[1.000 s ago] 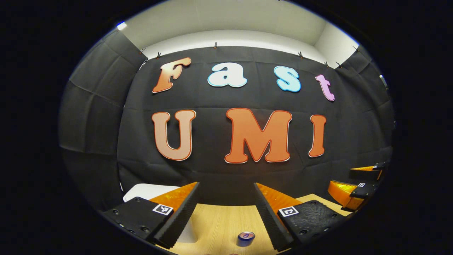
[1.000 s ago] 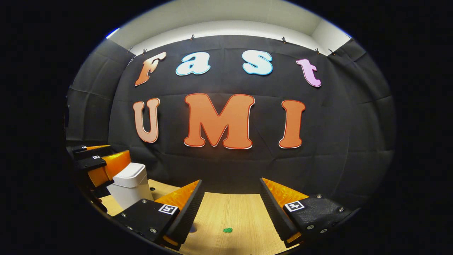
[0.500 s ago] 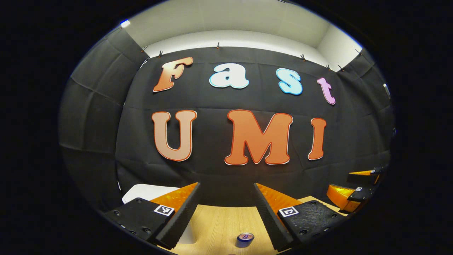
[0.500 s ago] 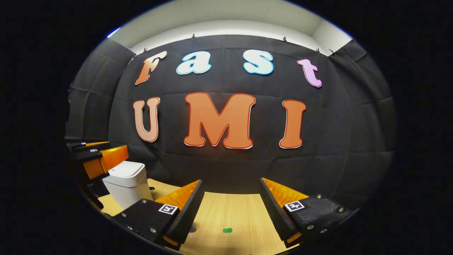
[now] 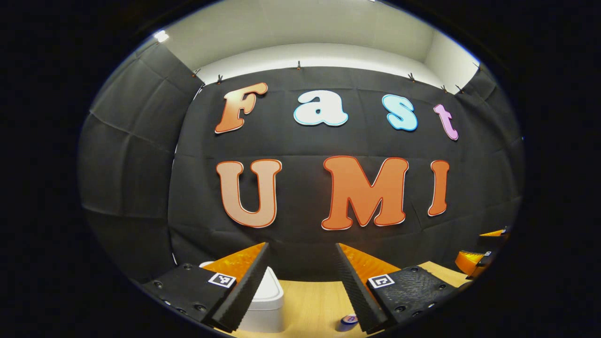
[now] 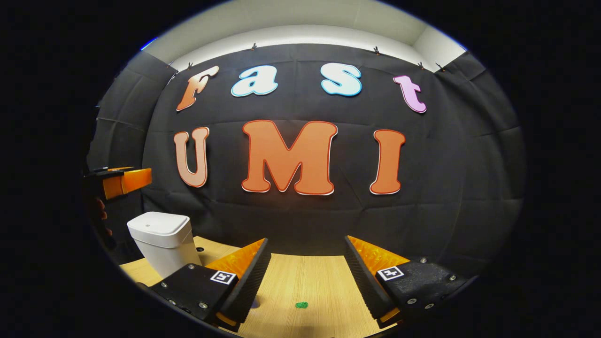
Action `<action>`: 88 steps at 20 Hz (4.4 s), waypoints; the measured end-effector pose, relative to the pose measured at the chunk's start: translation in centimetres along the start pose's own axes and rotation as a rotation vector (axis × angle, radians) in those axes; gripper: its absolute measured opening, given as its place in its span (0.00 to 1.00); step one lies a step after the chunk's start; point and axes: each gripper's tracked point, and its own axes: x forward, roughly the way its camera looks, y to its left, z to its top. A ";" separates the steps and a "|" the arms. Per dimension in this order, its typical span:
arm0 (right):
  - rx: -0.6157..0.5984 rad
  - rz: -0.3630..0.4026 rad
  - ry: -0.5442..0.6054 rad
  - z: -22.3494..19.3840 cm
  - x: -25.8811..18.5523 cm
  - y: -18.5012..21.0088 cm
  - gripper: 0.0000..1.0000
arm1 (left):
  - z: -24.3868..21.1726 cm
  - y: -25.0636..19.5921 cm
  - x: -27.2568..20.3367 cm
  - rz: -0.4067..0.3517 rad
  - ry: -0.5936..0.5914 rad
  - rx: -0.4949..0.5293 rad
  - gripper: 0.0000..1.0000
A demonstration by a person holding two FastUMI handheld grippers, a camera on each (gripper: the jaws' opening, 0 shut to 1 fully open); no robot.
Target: Press the lid of the desktop garbage bin to open it, pick up the crumpled paper on the desktop and throw it into the bin, then pick up the pop can on the desktop and drop it into the bin, and finally close the garbage bin lid.
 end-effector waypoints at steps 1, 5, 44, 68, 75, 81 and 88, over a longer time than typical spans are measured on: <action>-0.003 0.000 -0.003 0.0 0.1 -0.1 0.93 | 0.8 1.3 0.3 0.020 -0.016 -0.007 0.83; -0.004 -0.001 0.001 -0.1 0.7 0.0 0.93 | 3.4 6.2 2.5 0.102 -0.045 0.028 0.78; 0.011 -0.010 0.203 -8.4 2.3 0.1 0.94 | -6.6 11.0 6.9 0.150 0.310 0.045 0.19; -0.012 0.016 0.623 -36.5 11.1 1.8 0.93 | 5.7 -0.6 -1.6 -0.007 -0.018 0.140 0.93; -0.027 -0.005 0.726 -39.8 10.6 1.1 0.47 | 4.9 -1.0 -1.9 -0.019 0.011 0.127 0.98; 0.005 0.002 0.731 -38.6 10.2 1.7 0.21 | 5.0 -0.5 -2.4 -0.024 0.015 0.113 0.99; 0.013 0.039 0.602 -29.9 9.1 2.8 0.15 | 4.4 1.2 -2.8 -0.034 0.019 0.027 0.99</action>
